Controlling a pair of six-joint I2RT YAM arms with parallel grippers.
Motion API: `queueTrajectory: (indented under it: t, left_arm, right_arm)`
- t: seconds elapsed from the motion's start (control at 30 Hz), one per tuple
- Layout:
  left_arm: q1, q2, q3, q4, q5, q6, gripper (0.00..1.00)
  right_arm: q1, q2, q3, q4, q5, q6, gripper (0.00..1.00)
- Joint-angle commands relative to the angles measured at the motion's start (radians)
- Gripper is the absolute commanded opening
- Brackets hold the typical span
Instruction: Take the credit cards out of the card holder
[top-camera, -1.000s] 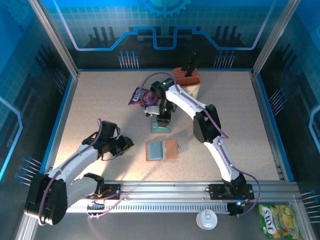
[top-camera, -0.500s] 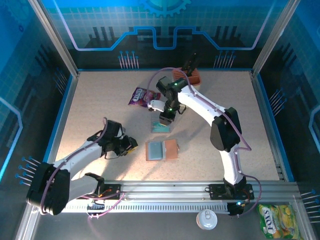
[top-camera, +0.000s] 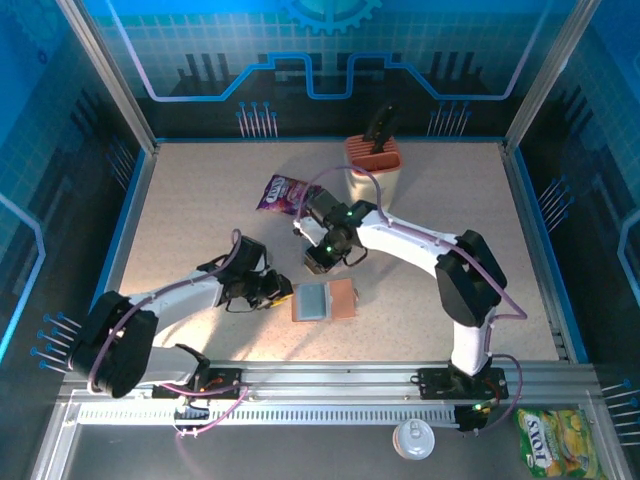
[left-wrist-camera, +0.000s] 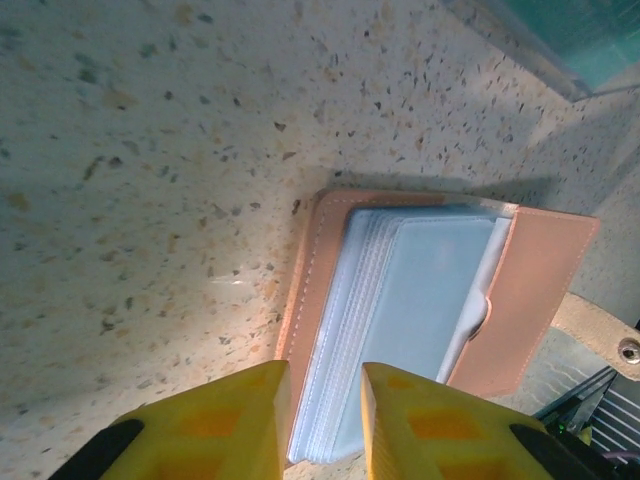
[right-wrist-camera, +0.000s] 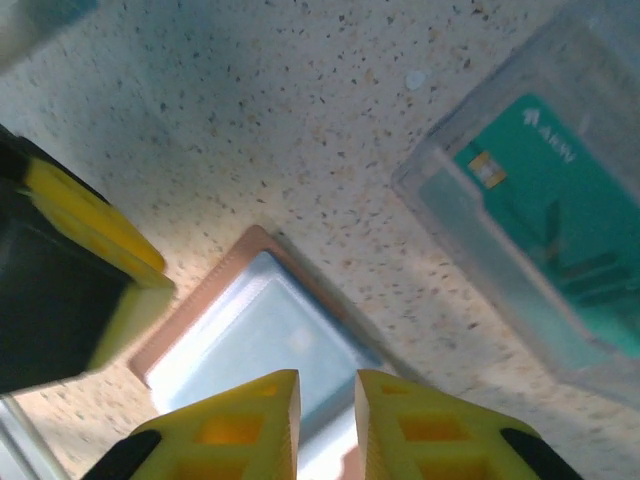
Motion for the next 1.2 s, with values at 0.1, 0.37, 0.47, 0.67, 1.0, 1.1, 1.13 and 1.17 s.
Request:
queueTrajectory:
  t: [0.1,0.37,0.47,0.67,1.0,1.1,1.13,1.17]
  left_arm:
    - [-0.022,0.032,0.025,0.016,0.031,-0.003,0.21]
    - [-0.031,0.064,0.025,0.038,0.047,-0.008,0.14]
    - [-0.037,0.064,0.023,0.038,0.045,-0.008,0.12]
    - [-0.046,0.064,0.017,0.032,0.067,-0.007,0.09]
    - [-0.053,0.108,0.020,0.020,0.080,0.010,0.06]
    - [-0.053,0.113,0.017,0.000,0.058,0.012,0.06]
    - [-0.053,0.113,0.017,-0.006,0.052,0.012,0.06]
    - [-0.052,0.113,0.017,-0.012,0.047,0.011,0.06]
  right_arm:
    - [0.002,-0.123,-0.215,0.241,-0.050,0.333,0.22]
    - [0.007,-0.175,-0.361,0.359,-0.099,0.458,0.23]
    - [0.012,-0.177,-0.379,0.379,-0.114,0.476,0.22]
    - [0.016,-0.184,-0.400,0.395,-0.130,0.493,0.22]
    - [0.024,-0.171,-0.418,0.411,-0.184,0.519,0.22]
    - [0.025,-0.163,-0.422,0.413,-0.192,0.540,0.22]
    - [0.026,-0.161,-0.421,0.409,-0.192,0.545,0.22]
    - [0.026,-0.155,-0.419,0.408,-0.201,0.552,0.21]
